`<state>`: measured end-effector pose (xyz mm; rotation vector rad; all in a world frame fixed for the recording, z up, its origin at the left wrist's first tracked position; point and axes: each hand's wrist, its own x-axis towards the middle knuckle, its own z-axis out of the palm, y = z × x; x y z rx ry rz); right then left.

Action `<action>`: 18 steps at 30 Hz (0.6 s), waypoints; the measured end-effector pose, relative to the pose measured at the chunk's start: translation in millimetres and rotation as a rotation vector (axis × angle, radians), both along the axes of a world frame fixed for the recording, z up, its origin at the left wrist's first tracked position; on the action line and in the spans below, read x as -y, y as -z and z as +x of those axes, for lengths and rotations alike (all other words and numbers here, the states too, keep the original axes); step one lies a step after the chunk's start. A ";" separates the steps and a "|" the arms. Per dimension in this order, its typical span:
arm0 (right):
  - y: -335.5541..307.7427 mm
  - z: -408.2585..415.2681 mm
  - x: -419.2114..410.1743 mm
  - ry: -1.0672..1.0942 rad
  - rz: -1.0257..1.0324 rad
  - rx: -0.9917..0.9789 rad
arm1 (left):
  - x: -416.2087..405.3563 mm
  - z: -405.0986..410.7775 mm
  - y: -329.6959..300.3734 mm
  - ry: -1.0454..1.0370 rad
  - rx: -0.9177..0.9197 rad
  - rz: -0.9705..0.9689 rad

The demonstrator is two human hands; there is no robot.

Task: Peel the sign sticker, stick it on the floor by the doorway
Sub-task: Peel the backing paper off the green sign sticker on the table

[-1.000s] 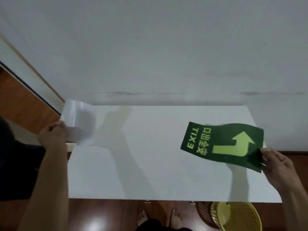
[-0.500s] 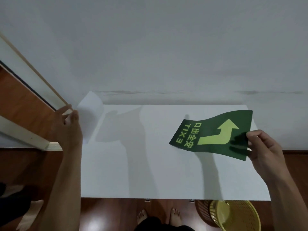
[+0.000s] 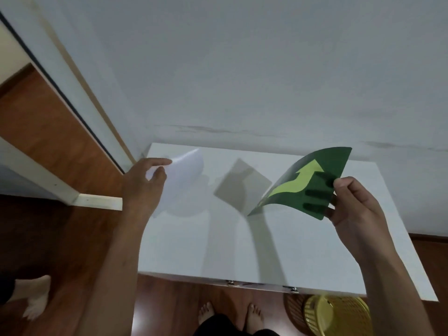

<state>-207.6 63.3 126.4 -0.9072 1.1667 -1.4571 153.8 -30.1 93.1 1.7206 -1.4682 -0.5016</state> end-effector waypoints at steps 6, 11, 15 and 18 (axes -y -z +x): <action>-11.3 35.9 -0.8 0.073 -0.055 0.010 | -31.2 -4.8 5.8 0.141 -0.091 -0.070; -20.4 46.6 -4.7 0.110 -0.119 0.024 | -59.2 -8.6 13.3 0.249 0.070 -0.168; -20.3 46.7 -11.6 0.150 -0.118 0.020 | -70.7 -17.6 19.7 0.318 0.173 -0.255; -18.3 40.9 -19.6 0.166 -0.118 0.052 | -80.1 -31.7 36.0 0.366 0.180 -0.278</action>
